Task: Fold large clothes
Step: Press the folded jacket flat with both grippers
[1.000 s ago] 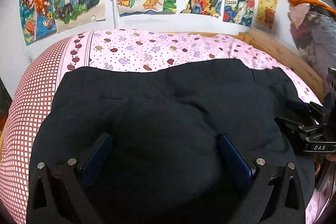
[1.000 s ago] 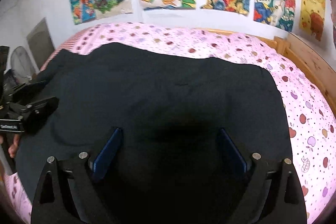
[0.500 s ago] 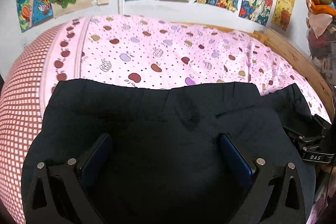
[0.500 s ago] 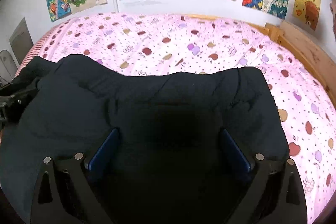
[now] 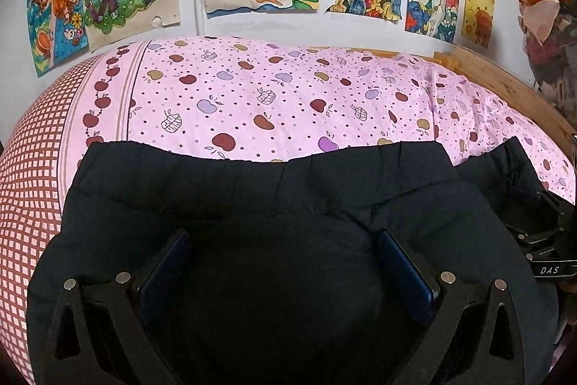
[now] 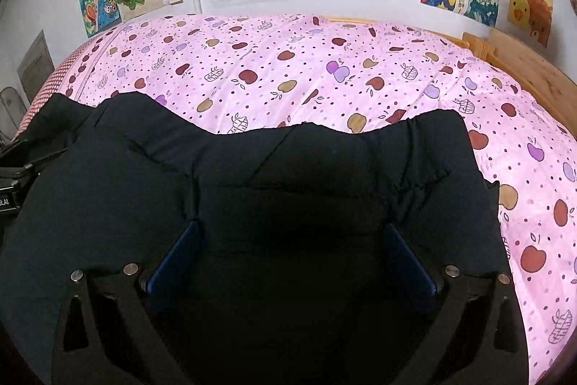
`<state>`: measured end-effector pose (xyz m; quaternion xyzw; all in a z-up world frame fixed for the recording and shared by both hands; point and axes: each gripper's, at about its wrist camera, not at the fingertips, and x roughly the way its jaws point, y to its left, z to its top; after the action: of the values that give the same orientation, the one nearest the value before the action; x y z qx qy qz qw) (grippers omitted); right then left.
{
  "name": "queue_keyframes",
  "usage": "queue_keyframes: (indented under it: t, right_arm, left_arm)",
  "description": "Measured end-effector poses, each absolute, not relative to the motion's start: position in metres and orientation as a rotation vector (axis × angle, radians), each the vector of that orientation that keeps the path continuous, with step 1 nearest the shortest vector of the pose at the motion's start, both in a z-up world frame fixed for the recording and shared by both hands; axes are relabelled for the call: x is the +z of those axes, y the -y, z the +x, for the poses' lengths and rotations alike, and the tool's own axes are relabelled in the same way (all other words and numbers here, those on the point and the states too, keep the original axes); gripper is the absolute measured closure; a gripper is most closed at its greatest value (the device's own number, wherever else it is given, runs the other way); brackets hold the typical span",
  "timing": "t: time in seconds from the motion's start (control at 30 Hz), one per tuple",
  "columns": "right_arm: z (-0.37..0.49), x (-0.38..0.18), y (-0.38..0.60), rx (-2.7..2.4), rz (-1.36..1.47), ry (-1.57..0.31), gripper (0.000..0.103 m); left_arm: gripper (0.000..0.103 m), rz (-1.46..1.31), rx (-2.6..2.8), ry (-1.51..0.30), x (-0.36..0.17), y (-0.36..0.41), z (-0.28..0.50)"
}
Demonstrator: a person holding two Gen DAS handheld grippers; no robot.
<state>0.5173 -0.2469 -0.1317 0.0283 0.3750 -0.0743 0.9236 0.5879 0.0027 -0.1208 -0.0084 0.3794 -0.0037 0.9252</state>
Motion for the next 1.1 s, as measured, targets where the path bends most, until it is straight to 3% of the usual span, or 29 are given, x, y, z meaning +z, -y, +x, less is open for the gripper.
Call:
queue_keyframes:
  t: [1.1]
  right_arm:
    - [0.512, -0.137, 0.258, -0.099, 0.142, -0.732, 0.001]
  left_arm:
    - [0.0, -0.049, -0.032, -0.745, -0.124, -0.006, 0.578]
